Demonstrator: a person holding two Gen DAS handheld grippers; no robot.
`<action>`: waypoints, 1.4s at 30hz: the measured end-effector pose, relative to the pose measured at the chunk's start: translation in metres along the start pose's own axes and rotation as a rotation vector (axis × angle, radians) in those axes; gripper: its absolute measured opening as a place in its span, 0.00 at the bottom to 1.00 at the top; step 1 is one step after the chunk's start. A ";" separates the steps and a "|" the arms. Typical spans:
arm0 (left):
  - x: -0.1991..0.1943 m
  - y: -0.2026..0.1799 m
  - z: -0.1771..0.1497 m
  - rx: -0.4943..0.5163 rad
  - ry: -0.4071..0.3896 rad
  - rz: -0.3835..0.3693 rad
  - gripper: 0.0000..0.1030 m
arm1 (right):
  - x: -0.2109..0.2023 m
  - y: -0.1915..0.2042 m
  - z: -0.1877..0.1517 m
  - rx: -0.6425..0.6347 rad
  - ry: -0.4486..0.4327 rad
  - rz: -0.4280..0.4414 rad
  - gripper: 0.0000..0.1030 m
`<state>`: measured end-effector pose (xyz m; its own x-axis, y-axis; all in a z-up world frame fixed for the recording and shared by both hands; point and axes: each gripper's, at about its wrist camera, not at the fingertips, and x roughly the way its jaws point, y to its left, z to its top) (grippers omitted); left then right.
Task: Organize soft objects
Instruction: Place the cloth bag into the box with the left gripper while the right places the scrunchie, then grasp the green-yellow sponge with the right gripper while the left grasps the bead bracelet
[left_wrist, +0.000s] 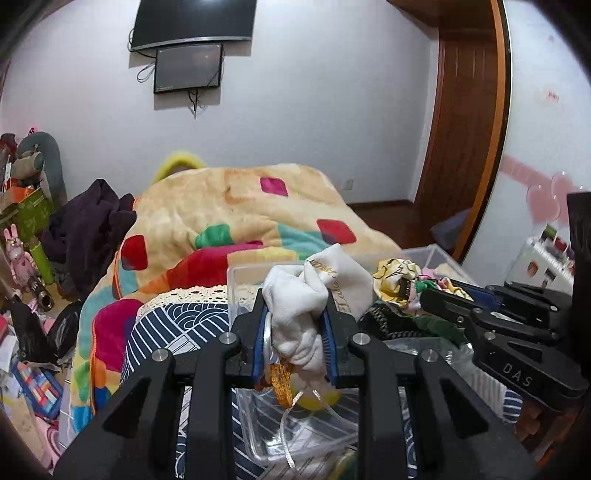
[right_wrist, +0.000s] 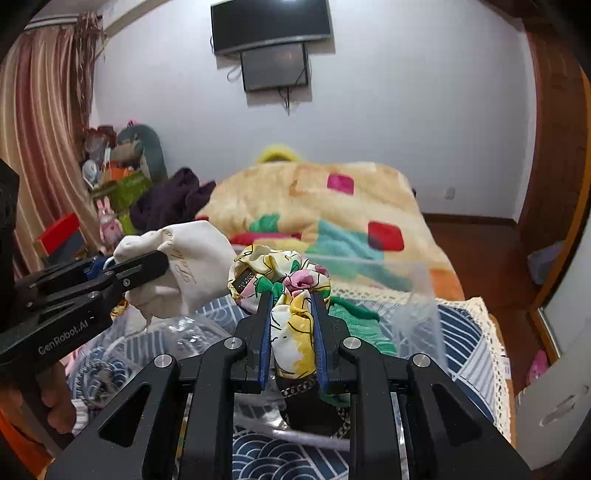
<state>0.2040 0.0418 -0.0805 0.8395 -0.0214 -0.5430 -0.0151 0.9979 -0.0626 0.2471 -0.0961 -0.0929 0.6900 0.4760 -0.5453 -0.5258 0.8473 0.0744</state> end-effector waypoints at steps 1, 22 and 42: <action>0.002 -0.001 0.000 0.007 0.007 0.000 0.24 | 0.003 0.000 0.000 -0.006 0.013 0.000 0.17; -0.004 -0.007 -0.005 0.051 0.040 -0.030 0.58 | 0.000 -0.007 -0.004 -0.029 0.070 -0.004 0.34; -0.082 0.016 -0.045 0.041 0.048 -0.034 0.91 | -0.052 0.016 -0.024 -0.010 -0.038 0.098 0.67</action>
<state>0.1104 0.0569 -0.0742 0.8118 -0.0574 -0.5811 0.0365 0.9982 -0.0476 0.1909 -0.1132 -0.0836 0.6532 0.5652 -0.5039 -0.5963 0.7941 0.1178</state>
